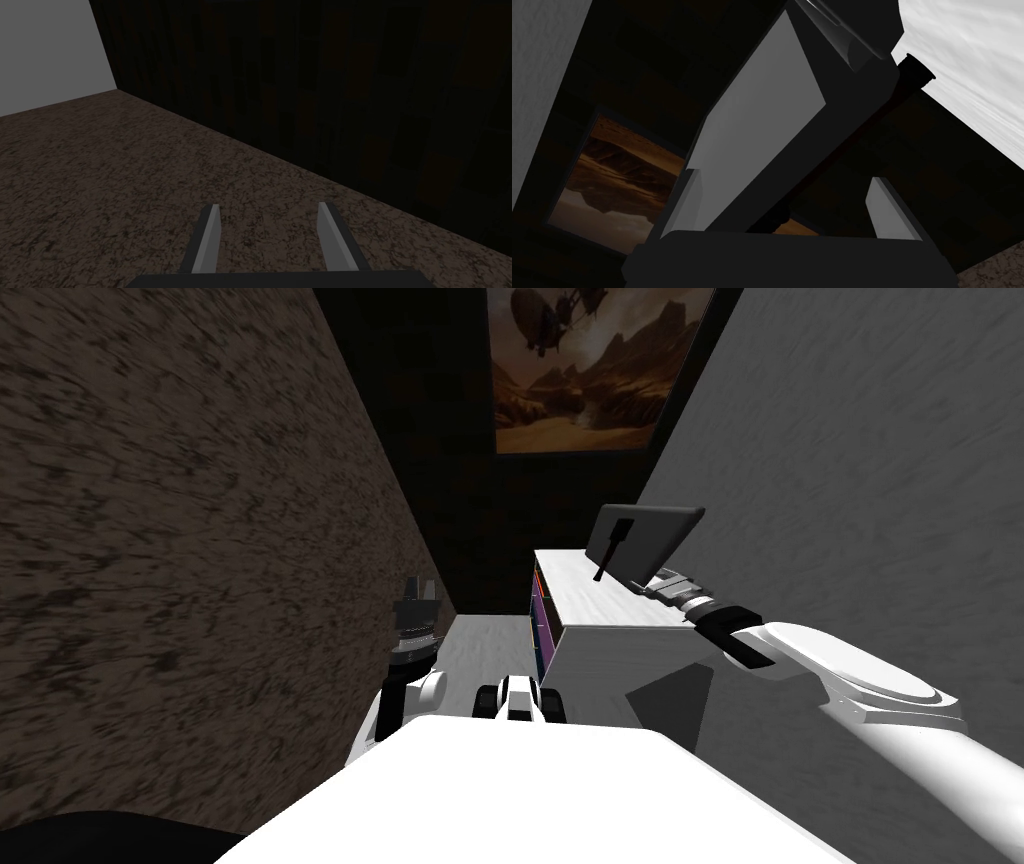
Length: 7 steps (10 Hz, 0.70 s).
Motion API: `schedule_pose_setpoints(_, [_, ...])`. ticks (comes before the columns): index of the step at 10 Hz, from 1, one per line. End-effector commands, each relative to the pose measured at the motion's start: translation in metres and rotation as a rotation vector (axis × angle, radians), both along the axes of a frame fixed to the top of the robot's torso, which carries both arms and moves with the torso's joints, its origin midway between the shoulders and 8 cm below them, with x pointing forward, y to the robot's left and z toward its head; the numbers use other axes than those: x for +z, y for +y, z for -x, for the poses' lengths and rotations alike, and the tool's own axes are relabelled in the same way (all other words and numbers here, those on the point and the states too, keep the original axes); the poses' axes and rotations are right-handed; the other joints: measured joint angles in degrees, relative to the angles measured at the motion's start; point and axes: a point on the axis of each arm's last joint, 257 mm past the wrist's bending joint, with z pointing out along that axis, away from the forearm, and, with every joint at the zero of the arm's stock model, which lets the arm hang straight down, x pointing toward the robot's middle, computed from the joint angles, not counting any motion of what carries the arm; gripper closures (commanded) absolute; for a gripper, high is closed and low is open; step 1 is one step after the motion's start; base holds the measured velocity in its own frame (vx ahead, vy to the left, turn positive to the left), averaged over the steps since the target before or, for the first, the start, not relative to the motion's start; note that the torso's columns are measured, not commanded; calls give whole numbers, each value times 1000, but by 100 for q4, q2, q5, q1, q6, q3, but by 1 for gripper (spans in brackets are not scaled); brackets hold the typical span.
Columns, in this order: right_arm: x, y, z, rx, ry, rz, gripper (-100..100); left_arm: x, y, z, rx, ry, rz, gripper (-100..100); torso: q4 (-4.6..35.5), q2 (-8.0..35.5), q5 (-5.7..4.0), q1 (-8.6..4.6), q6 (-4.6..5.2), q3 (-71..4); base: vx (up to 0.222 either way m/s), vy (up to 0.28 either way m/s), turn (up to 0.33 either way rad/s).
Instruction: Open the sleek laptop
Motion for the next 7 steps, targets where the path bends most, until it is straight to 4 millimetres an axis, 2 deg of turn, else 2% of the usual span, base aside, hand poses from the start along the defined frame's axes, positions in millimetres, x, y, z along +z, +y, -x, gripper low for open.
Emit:
schedule_pose_setpoints(1, [4, -2, 0, -1, 0, 4, -100, 0, 0, 0, 0, 0, 0, 0, 0, -2, 0, 3, 0, -1, 4, 9, -25])
schedule_pose_setpoints(2, [5, -2, 0, -1, 0, 4, 100, 0, 0, 0, 0, 0, 0, 0, -2, -8, 2, 12, -3, -5, 0, 0, 0])
schedule_pose_setpoints(7, [6, -22, -5, -21, 7, -230, 100, 0, 0, 0, 0, 0, 0, 0, -1, -14, 10, 26, -2, -9, -22, -16, 39])
